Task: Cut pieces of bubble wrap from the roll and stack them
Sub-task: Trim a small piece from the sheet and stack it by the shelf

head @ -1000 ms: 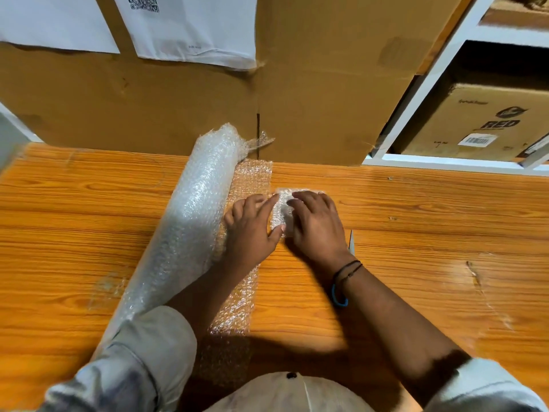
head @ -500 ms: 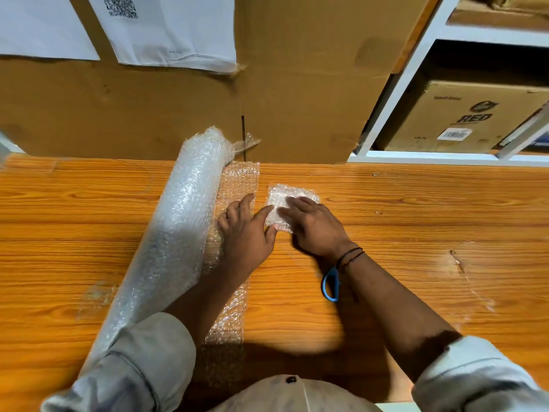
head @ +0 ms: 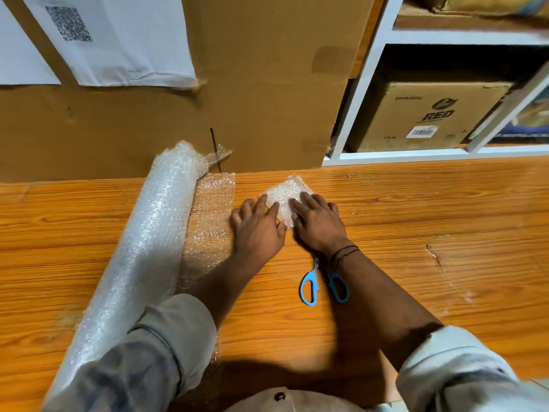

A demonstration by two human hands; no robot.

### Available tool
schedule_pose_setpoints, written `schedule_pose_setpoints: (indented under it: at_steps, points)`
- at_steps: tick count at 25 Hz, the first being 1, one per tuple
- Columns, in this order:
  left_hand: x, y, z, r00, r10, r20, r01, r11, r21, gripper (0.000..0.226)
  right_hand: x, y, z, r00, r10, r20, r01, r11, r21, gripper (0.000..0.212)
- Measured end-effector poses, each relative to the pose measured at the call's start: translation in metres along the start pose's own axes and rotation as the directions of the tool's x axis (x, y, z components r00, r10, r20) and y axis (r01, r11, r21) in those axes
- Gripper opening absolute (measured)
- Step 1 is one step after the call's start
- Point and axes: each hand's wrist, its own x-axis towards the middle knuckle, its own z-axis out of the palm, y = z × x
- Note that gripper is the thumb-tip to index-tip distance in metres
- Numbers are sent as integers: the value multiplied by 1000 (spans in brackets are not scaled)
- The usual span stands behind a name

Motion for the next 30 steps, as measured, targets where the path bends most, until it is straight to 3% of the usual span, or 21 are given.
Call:
schedule_pose_setpoints:
  at_steps: [8,12,17,22,30]
  points:
    - [56,86,5,994,61,88,-60,998,-16,62,-13,87,-23,976,214,-40,-215,976,-35,45]
    - [73,131,17,992,80,93,-77,997,-30,62,-25,141,-28,969,234,-80,-238,970,-52,45]
    - [80,176,34,988,154,34,-154,988,25,62,-14,174,-23,978,153,-139,-150,988,28,55]
    - [97,187,40,996,82,36,-83,996,29,59,7,192,-18,995,84,-55,-78,992,101,58]
    - [109,192,44,991,123,42,-125,991,49,63,41,221,-21,991,-131,38,127,988,93,61]
